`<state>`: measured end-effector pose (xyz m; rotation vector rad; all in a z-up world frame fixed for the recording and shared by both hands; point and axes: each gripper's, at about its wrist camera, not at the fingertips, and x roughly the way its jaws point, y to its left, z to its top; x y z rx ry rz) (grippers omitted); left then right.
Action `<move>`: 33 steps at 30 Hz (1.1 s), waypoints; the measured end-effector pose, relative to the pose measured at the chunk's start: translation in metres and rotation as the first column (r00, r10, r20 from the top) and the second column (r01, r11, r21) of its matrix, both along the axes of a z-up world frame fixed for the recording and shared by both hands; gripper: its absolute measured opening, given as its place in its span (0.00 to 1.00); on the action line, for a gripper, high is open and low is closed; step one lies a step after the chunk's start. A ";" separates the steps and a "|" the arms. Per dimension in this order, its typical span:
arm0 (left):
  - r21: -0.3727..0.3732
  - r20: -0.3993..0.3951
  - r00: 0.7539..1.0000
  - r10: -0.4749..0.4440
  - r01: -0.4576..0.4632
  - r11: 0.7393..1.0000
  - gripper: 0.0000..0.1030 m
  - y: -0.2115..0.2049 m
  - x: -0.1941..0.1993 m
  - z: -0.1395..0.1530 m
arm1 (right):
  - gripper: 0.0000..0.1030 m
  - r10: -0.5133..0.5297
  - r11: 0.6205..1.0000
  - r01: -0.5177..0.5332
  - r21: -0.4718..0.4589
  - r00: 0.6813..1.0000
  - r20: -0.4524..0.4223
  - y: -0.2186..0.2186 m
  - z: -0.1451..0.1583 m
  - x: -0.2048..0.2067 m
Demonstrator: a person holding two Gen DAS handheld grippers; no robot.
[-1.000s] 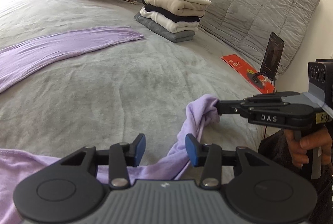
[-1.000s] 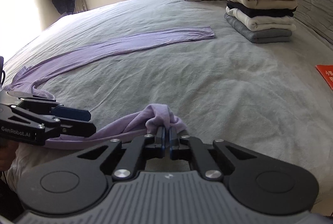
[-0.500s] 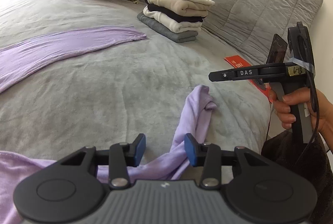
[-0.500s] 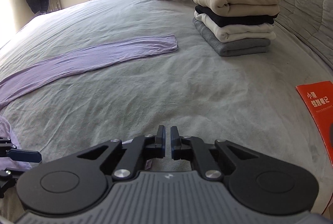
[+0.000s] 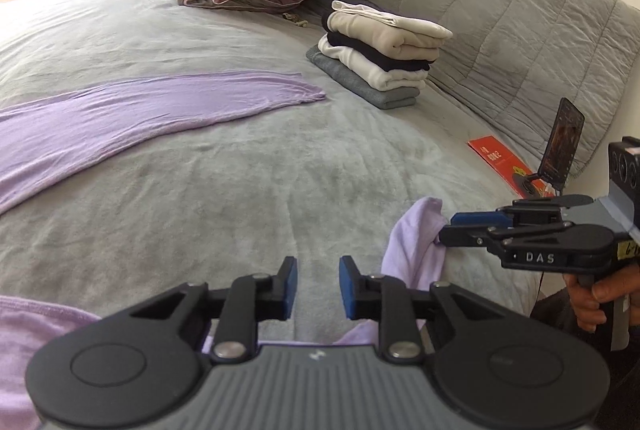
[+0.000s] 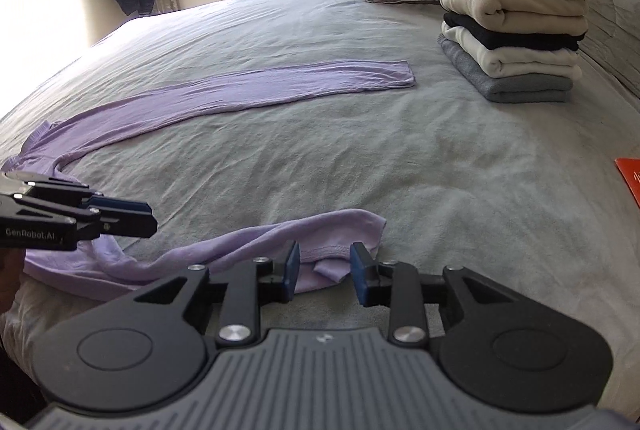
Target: Fold clothes
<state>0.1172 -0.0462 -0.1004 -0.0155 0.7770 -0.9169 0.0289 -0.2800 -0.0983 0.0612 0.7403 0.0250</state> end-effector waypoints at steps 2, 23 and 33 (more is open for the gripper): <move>-0.012 0.000 1.000 0.009 -0.009 1.000 0.22 0.010 0.001 0.003 | 0.31 0.009 0.998 -0.010 -0.068 1.000 -0.012 0.006 -0.003 0.003; 0.031 -0.020 0.982 0.188 -0.187 0.982 0.34 0.115 0.004 -0.002 | 0.00 0.320 0.875 -0.351 -0.332 0.936 -0.146 0.044 -0.011 0.023; 0.048 -0.003 0.992 0.125 -0.125 0.991 0.34 0.108 -0.001 -0.003 | 0.00 0.208 0.939 -0.220 -0.264 0.975 -0.072 0.024 0.022 0.041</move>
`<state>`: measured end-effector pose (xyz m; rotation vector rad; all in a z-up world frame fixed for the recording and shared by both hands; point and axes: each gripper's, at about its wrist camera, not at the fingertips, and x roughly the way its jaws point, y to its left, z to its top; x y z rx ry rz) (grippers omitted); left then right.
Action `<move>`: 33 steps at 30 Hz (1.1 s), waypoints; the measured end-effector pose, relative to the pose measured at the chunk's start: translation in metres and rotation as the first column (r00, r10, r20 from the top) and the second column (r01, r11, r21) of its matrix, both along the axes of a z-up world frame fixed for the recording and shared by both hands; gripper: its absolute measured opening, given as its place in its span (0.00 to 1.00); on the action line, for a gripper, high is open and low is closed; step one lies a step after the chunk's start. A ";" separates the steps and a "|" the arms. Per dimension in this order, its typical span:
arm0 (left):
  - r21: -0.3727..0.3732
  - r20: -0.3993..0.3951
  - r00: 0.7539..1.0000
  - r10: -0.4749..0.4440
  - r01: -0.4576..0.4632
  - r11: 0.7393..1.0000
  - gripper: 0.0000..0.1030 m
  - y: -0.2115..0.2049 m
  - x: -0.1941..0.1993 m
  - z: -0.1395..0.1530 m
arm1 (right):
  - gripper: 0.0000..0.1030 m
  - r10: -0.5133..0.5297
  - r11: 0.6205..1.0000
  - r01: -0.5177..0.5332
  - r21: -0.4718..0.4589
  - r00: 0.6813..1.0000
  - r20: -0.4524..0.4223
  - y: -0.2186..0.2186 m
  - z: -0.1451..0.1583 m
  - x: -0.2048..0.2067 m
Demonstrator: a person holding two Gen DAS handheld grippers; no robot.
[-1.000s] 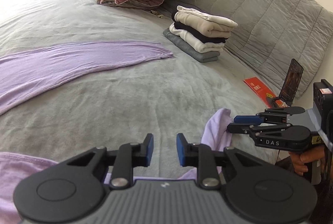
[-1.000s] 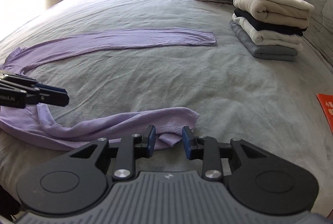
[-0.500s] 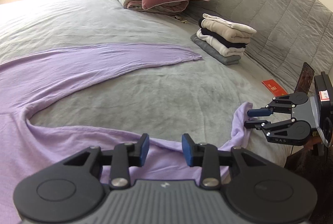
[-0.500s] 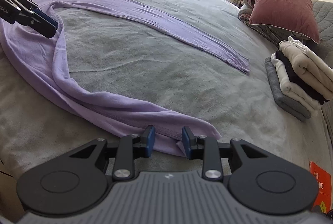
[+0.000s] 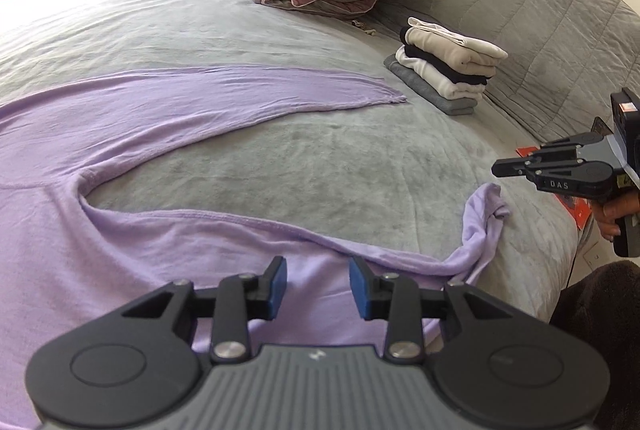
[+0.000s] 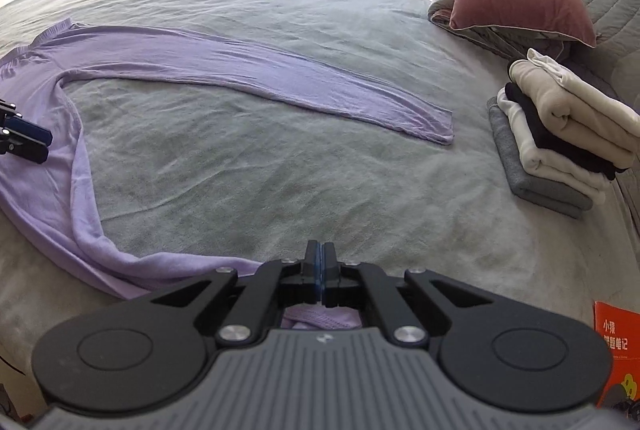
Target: Fold clothes
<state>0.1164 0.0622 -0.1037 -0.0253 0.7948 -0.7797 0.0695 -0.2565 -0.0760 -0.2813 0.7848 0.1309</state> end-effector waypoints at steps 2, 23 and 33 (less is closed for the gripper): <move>0.019 0.030 0.999 -0.039 0.038 0.999 0.37 -0.008 -0.004 0.001 | 0.06 0.014 1.000 -0.014 0.018 1.000 -0.001 -0.001 0.002 -0.001; -0.046 -0.043 0.985 -0.168 0.166 0.985 0.42 -0.085 0.010 -0.019 | 0.01 0.100 0.994 -0.093 0.066 0.988 -0.114 -0.007 -0.025 0.009; -0.106 0.026 0.996 -0.080 0.082 0.991 0.58 -0.076 0.018 -0.002 | 0.09 0.027 0.993 -0.023 0.112 0.999 -0.027 -0.020 -0.002 0.019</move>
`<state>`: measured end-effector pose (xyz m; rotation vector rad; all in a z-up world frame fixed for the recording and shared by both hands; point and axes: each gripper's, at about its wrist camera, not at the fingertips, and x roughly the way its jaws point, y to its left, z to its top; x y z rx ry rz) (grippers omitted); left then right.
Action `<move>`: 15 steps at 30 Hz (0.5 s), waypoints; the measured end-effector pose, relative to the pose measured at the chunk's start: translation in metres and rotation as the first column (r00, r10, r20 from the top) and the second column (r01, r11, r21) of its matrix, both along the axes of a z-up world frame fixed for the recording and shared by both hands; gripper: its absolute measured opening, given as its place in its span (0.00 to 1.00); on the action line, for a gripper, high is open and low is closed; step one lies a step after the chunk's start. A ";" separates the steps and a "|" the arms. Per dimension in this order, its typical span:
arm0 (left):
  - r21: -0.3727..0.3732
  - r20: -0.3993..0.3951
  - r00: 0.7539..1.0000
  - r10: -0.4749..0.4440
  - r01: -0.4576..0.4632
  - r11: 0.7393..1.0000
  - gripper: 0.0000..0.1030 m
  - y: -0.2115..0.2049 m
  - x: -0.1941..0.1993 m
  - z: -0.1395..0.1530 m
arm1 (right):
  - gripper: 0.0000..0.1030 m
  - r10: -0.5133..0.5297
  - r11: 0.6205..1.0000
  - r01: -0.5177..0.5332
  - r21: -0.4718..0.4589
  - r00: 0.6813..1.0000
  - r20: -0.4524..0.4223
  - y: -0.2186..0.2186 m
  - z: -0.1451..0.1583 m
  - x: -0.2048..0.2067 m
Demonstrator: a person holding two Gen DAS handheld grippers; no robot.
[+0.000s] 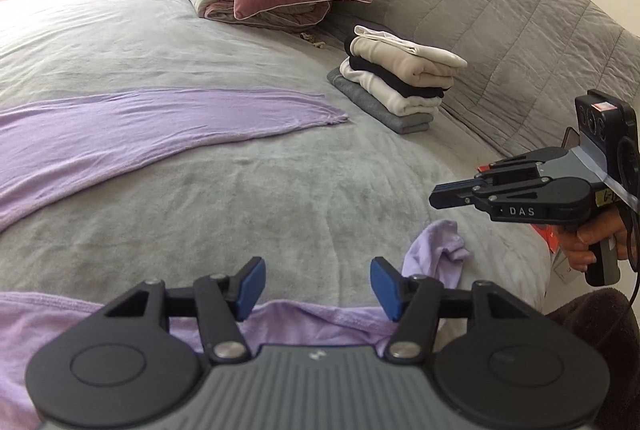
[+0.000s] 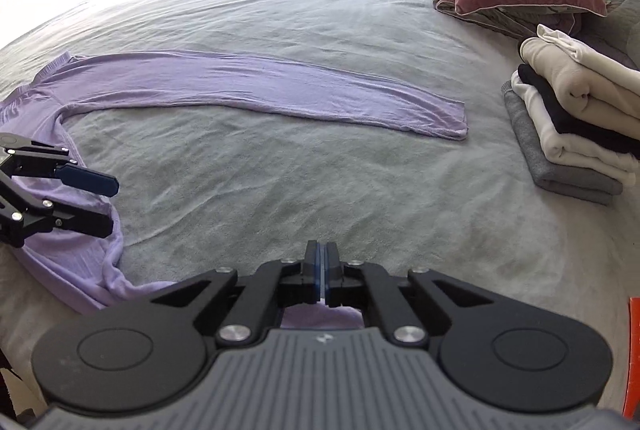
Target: Fold clothes
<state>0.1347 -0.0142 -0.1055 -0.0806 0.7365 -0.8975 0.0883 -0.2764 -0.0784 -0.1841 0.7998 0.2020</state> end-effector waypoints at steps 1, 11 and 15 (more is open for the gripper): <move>0.000 0.008 1.000 -0.007 0.007 1.000 0.58 0.002 0.000 0.002 | 0.16 0.023 1.000 -0.023 -0.015 1.000 0.002 0.002 0.001 -0.004; 0.109 0.100 0.974 -0.204 0.193 0.975 0.59 -0.007 -0.022 0.009 | 0.37 0.164 0.977 -0.171 -0.130 0.984 -0.067 0.017 -0.020 -0.028; 0.149 0.065 0.952 -0.300 0.288 0.946 0.59 -0.018 -0.029 0.000 | 0.09 0.193 0.967 -0.204 -0.153 0.978 -0.083 0.023 -0.032 -0.022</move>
